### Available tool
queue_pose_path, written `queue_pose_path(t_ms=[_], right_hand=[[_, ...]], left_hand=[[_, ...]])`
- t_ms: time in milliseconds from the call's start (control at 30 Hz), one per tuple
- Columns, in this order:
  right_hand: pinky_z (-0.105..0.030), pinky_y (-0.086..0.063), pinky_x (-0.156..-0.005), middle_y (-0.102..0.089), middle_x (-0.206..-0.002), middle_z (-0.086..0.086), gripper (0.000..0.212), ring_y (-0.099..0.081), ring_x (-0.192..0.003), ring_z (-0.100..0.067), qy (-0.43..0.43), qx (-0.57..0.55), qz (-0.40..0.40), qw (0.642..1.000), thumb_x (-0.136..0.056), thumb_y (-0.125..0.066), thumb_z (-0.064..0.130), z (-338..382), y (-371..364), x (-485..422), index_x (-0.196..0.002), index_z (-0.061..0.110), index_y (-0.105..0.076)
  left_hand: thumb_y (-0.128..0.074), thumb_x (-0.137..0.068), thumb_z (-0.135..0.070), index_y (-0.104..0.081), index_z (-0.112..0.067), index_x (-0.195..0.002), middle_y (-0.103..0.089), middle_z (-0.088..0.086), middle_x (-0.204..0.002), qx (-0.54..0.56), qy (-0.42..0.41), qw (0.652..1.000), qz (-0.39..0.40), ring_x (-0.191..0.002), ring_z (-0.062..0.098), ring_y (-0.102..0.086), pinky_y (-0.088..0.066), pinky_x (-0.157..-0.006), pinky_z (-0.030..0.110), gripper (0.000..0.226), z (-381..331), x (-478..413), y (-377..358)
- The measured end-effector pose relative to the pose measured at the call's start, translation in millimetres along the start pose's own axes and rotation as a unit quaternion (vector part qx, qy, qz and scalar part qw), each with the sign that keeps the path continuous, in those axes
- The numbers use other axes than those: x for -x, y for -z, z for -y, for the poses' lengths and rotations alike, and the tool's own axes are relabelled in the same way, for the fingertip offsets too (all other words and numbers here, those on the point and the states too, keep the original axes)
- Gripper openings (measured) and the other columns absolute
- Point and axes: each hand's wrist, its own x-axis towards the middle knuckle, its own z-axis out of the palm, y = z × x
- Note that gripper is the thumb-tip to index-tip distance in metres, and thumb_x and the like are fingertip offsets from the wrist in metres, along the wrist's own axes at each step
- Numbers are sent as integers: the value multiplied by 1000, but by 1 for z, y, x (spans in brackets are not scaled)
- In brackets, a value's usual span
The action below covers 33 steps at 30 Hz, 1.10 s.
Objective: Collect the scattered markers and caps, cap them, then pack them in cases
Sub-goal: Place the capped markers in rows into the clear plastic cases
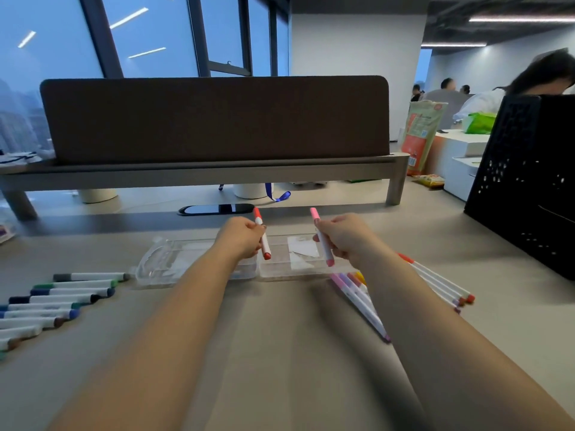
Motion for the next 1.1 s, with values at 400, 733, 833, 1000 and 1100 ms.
queue_pose_path(t_ms=[400,733,833,1000,1100], right_hand=[[-31,-51,-72,-67,-89,-12,27,-55,-70,-19,-50,27,24,998,-89,-64,27,2,-58,-41,-98,3,-69],[-44,-53,-90,-69,-98,-16,30,-65,-96,-31,22,91,-8,996,-88,-66,30,-2,-67,-44,-95,2,-71],[-42,-53,-91,-68,-97,-13,28,-64,-95,-28,17,93,-10,995,-89,-65,31,-3,-67,-42,-98,4,-71],[-42,-54,-89,-69,-92,-12,24,-66,-93,-29,21,89,-10,996,-89,-66,30,-3,-68,-42,-93,7,-71],[-44,-55,-87,-70,-88,-14,22,-67,-90,-31,27,80,-20,996,-87,-69,29,-4,-70,-42,-83,8,-71]], left_hand=[[-62,-89,-35,-63,-16,-115,-66,6,-100,-135,-52,989,-45,-80,18,-57,-44,-64,26,33,23,-20,-16],[-69,-84,-32,-59,-18,-118,-64,6,-114,-188,-65,980,-26,-90,19,-57,-46,-71,25,39,26,-22,-14],[-68,-84,-33,-58,-19,-120,-62,6,-118,-191,-63,979,-21,-103,23,-59,-50,-86,33,40,30,-23,-15],[-66,-86,-32,-57,-19,-116,-63,6,-115,-193,-64,979,-21,-100,23,-59,-48,-81,31,34,32,-23,-17],[-61,-89,-31,-63,-19,-117,-64,4,-114,-214,-66,975,-8,-100,23,-59,-46,-82,31,30,32,-24,-20]])
